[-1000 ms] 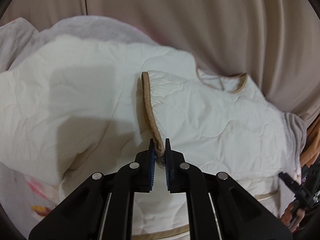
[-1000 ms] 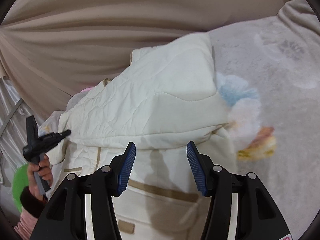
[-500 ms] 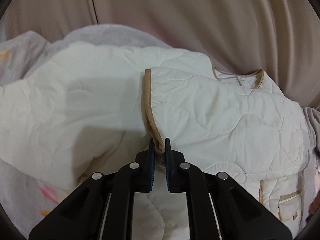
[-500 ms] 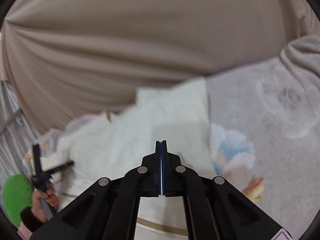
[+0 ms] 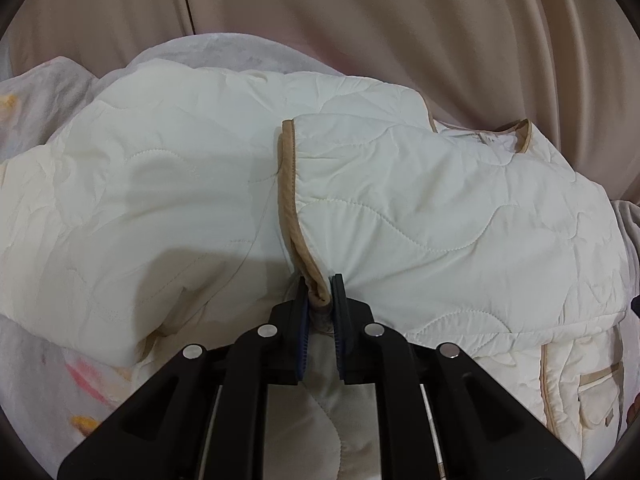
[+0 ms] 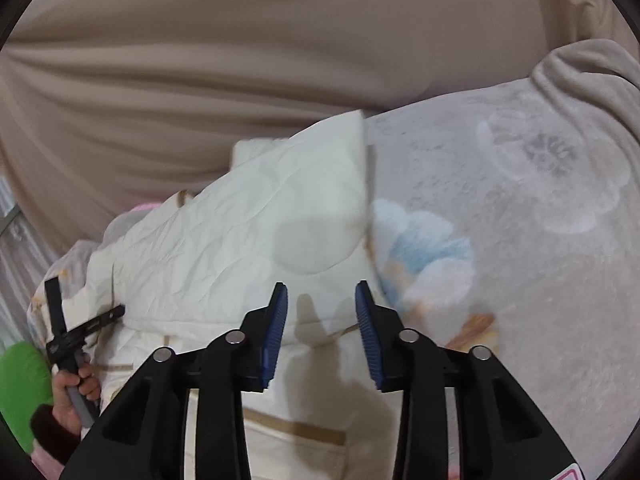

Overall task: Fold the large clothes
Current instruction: 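Lay the sleeve on the jacket and open the right gripper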

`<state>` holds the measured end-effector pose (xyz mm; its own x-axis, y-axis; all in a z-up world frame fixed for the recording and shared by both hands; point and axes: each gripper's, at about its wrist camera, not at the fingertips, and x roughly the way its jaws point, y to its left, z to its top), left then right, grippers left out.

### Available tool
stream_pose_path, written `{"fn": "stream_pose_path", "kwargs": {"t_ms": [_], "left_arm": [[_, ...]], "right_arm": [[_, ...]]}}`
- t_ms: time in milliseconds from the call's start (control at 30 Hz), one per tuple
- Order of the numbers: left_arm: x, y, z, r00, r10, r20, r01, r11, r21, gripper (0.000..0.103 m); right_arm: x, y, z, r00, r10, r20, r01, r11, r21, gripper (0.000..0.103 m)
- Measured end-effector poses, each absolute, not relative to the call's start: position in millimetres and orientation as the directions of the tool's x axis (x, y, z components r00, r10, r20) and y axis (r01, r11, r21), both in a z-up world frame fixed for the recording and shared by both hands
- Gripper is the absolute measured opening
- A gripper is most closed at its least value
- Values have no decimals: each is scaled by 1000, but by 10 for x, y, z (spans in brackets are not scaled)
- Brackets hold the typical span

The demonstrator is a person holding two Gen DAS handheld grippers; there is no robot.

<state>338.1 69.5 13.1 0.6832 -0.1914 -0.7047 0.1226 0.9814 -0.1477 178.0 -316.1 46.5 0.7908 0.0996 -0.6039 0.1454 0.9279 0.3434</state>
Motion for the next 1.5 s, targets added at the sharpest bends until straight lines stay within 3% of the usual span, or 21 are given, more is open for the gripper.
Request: {"fn": "stream_pose_path", "kwargs": {"t_ms": [67,100,167,400,767,967,1067,1133,1233,1367,1500], "left_arm": [[3360,730,122,681,-194,-706,124,981,-150,11],[3359,724,118,681,-192,-706,124,981,-146,11],[3355,707,113,683,-182,-707,124,983,-134,11],[3336,674,101,698,-164,-698,124,986,-108,11],[3321,659,93,701,-159,-695,124,987,-101,12],[3324,633,86,704,-144,-695,124,989,-79,12],[3325,654,85,703,-152,-695,124,988,-91,12],[3327,667,83,702,-160,-694,126,987,-101,14],[3332,653,76,701,-162,-694,133,987,-96,16],[3303,690,140,707,-162,-689,122,987,-106,18],[3209,928,612,754,-193,-628,93,978,-189,25]], "right_arm": [[1881,-3007,344,741,22,-672,162,964,210,22],[1947,-2950,232,698,-22,-715,175,975,141,14],[2040,-2929,29,624,-79,-778,196,979,58,12],[1988,-2640,366,674,-191,-714,193,978,-79,12],[1902,-2601,466,668,-217,-712,214,972,-96,12],[1801,-2552,806,754,-159,-637,170,984,-44,12],[2076,-2520,611,707,-189,-681,166,981,-101,12],[2221,-2660,283,643,-220,-733,196,973,-120,6],[2205,-2908,1,635,-156,-757,191,981,-41,5],[2187,-2852,305,629,-165,-759,197,979,-49,9],[2350,-2653,784,701,-117,-703,114,992,-51,9]]}}
